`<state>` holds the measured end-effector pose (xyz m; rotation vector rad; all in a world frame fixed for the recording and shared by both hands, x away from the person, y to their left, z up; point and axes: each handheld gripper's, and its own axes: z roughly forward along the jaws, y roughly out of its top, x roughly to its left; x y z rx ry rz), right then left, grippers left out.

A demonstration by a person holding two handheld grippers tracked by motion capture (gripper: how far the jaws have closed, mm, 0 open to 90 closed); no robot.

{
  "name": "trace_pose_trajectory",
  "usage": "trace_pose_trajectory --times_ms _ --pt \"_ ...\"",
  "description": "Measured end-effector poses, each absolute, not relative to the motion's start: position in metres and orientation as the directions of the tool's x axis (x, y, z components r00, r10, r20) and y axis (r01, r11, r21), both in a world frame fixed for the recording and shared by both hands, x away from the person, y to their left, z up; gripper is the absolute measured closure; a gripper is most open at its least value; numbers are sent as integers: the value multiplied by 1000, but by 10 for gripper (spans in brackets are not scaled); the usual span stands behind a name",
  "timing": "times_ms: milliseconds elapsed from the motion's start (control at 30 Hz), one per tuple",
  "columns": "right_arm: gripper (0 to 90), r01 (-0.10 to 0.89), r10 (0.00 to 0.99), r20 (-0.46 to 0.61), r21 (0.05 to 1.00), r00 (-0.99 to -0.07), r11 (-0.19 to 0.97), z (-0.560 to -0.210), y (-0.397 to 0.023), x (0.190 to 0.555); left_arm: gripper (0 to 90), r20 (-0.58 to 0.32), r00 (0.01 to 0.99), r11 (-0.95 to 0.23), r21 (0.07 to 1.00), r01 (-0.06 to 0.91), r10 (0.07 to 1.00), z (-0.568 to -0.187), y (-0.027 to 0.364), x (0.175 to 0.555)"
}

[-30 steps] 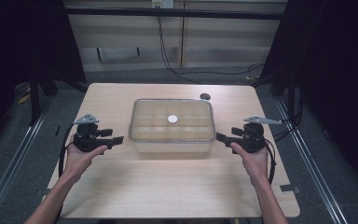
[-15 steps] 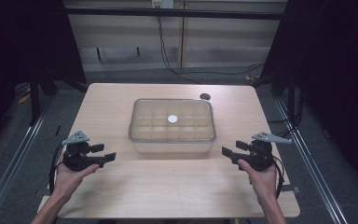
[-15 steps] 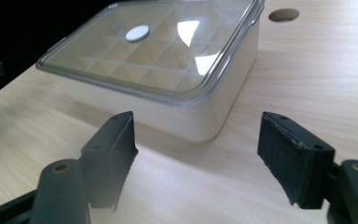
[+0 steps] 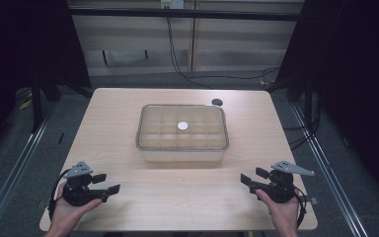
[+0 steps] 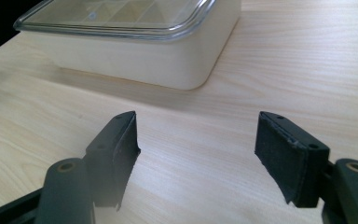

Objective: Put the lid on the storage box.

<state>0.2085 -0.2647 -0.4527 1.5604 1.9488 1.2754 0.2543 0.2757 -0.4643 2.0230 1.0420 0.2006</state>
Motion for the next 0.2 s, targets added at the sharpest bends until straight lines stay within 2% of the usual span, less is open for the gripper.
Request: trace_pose_trajectory --times_ms 200 --pt "211 645 903 276 764 -330 2 -464 -268 202 281 -207 643 -315 737 598 738 -473 278 245"
